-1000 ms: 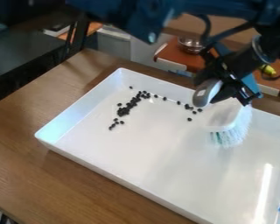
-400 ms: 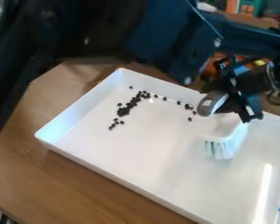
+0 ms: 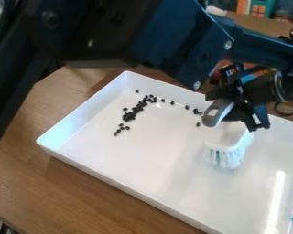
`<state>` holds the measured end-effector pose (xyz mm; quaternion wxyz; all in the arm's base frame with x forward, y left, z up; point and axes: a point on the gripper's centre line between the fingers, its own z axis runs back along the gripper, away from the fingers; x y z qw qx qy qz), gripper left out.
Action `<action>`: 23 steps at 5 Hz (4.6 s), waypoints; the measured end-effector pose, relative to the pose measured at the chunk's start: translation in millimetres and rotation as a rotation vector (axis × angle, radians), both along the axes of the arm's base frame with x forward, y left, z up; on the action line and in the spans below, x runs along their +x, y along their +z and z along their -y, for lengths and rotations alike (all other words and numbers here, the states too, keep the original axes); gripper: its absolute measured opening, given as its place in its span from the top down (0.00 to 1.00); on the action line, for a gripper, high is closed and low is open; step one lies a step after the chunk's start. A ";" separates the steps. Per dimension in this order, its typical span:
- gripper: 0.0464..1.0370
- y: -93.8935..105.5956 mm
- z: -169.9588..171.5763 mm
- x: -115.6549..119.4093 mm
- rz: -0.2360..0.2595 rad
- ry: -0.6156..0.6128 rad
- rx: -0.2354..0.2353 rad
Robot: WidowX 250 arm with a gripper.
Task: Sweep into pile
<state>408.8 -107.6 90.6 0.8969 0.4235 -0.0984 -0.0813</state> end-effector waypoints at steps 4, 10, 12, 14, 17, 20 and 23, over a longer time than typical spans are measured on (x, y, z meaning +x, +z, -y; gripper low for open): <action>0.56 -14.1 -33.2 5.3 0.044 0.027 0.055; 0.57 -19.7 -106.9 9.2 0.091 0.133 0.129; 0.57 -19.3 -133.0 3.9 0.118 0.176 0.174; 0.57 -16.8 -167.7 -2.7 0.126 0.231 0.196; 0.57 -13.3 -175.4 -13.2 0.130 0.206 0.150; 0.57 -1.8 -48.3 -24.7 0.084 -0.001 0.031; 0.53 -1.1 38.7 -37.9 0.091 -0.107 0.072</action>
